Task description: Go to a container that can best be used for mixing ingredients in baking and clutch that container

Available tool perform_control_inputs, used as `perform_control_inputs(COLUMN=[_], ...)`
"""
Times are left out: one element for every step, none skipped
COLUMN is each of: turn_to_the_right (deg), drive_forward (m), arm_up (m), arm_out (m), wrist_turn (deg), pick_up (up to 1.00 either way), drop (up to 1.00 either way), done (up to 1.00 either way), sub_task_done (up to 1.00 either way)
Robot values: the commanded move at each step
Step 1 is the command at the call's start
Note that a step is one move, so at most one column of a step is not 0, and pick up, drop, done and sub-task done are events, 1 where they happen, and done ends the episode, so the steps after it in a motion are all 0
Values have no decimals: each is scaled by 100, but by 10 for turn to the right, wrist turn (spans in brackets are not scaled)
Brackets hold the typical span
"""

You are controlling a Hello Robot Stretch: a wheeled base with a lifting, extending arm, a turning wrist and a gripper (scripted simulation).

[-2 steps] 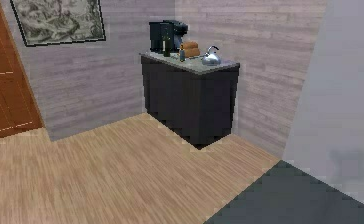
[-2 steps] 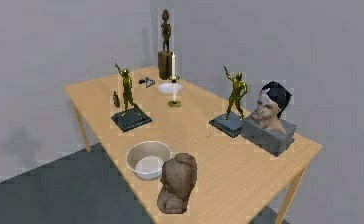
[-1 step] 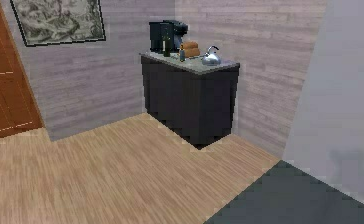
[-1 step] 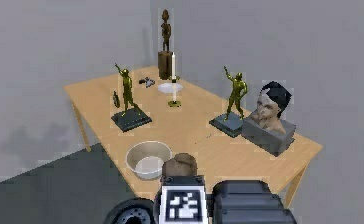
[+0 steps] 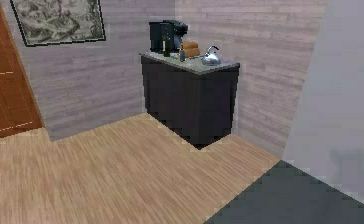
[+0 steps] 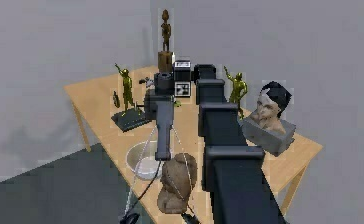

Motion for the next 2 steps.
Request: perform_control_inputs(turn_to_the_right=[0, 0], drive_forward=[0, 0], arm_up=[0, 0], arm_out=[0, 0], wrist_turn=[450, 450], pick_up=[0, 0], drop=[0, 0], done=[0, 0], sub_task_done=[0, 0])
